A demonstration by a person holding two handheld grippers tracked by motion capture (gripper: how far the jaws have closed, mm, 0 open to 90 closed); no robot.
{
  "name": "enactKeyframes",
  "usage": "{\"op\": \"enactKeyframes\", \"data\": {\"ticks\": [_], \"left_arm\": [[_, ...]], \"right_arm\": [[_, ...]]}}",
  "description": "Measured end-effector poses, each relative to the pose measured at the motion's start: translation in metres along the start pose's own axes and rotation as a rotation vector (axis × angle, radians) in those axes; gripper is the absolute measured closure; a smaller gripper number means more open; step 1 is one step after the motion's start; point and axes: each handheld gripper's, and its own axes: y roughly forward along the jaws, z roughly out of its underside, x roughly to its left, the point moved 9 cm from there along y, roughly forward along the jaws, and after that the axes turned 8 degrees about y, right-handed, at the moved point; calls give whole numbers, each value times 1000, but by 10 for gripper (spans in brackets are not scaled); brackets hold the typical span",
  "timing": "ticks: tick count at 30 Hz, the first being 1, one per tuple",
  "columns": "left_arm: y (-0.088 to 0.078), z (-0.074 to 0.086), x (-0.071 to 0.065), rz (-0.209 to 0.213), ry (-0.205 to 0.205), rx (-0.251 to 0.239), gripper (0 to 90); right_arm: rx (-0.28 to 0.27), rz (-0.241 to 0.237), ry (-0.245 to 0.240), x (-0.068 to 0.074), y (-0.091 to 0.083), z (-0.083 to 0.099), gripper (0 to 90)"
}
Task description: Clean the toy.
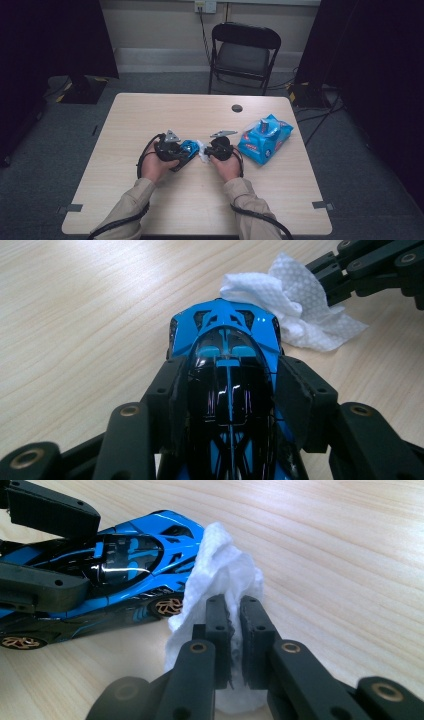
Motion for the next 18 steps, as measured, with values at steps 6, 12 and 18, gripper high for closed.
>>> {"op": "enactKeyframes", "data": {"ticks": [6,12,18], "left_arm": [[0,0,0,-3,-4,5,478],[0,0,1,-8,3,-2,478],[0,0,1,-15,9,2,478]], "right_arm": [[16,-28,-20,10,-1,4,851],[28,-87,-36,27,-2,13,851],[40,-147,-69,49,-1,21,851]]}}
